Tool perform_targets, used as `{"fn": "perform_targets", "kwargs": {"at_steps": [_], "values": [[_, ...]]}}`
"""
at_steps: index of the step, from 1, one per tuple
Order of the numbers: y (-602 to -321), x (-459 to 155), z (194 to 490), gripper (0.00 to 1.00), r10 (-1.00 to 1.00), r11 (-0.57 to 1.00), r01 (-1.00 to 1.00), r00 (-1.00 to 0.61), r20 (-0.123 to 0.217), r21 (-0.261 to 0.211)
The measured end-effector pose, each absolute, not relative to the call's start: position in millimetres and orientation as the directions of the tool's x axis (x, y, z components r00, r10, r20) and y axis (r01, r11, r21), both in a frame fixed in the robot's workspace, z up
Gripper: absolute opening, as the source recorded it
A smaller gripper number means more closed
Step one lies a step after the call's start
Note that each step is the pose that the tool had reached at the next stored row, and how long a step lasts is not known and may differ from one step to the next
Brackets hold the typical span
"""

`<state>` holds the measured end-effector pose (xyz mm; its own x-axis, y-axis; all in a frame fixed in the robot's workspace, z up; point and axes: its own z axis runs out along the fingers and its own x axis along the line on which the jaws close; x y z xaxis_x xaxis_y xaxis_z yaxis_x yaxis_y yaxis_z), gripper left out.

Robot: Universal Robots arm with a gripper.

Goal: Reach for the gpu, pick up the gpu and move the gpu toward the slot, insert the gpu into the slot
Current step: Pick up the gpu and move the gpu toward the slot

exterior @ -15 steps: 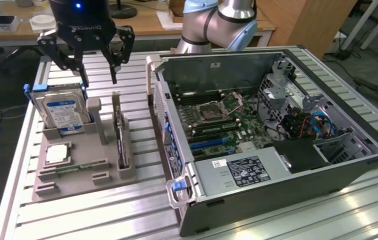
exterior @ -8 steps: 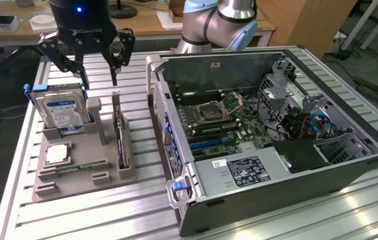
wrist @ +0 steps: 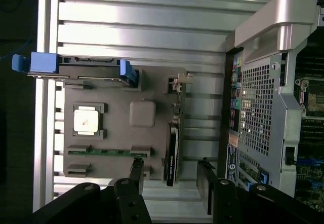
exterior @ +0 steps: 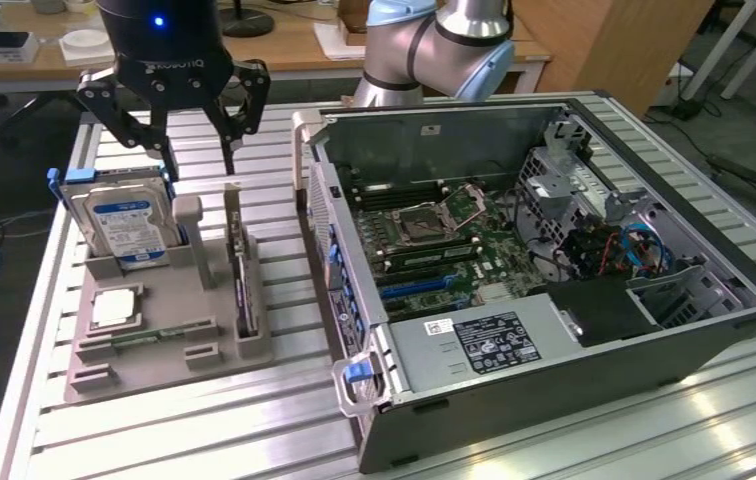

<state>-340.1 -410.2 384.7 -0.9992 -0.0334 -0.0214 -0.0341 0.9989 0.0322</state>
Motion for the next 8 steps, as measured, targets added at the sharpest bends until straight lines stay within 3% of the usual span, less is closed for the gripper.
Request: {"fn": "perform_targets", "kwargs": {"at_steps": [8], "values": [[-410.2, -340.1, 383.3, 0.55, -0.033, 0.999, -0.034, -0.999, -0.021, 0.032]]}}
